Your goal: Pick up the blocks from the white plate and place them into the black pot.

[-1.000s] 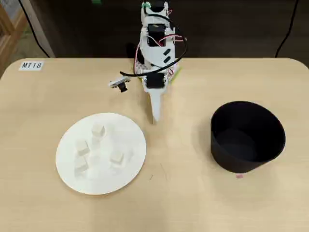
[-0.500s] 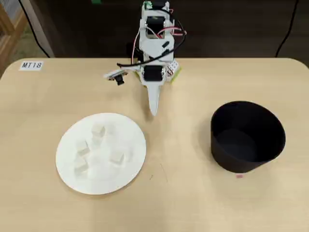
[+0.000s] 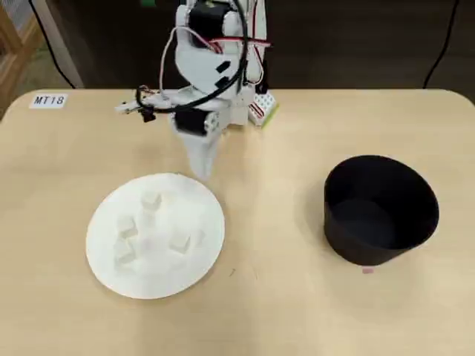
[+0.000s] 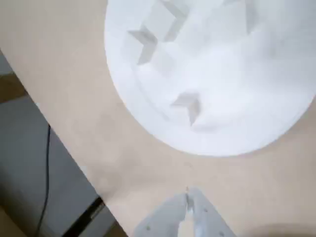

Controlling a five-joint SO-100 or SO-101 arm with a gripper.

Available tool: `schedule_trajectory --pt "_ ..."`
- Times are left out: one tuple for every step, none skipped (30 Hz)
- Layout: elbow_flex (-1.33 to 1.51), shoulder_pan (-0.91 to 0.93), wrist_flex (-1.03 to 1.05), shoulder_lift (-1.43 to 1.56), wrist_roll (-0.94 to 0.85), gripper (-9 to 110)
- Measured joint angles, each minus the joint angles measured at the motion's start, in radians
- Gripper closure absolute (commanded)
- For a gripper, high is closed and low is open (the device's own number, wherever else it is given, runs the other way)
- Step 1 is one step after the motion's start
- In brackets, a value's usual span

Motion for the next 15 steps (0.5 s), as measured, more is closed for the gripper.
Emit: schedule_trajectory --pt "-0.02 0.012 -0.012 -0.031 0.018 104" --pt "-0.043 0.023 -0.023 -0.066 0.031 104" --pt "-0.063 0.028 -0.032 -0.097 0.049 104" --pt "-0.087 0.035 -0.038 -0.13 0.06 104" --pt "-0.117 0.038 -0.04 -0.169 0.072 104" --pt "-0.144 0.043 -0.043 -0.206 0.081 104" --pt "-0.17 0.048 -0.044 -0.242 0.089 104" --pt "-0.198 0.052 -0.046 -0.276 0.098 104" --pt "-0.222 0.055 -0.046 -0.307 0.11 104" --pt "-0.244 0.063 -0.046 -0.337 0.124 103" --pt "-0.264 0.069 -0.046 -0.364 0.133 98" --pt "-0.279 0.075 -0.046 -0.388 0.14 95" --pt "-0.287 0.081 -0.046 -0.408 0.146 91" --pt "-0.29 0.087 -0.049 -0.417 0.152 88" --pt "-0.291 0.092 -0.052 -0.428 0.156 85"
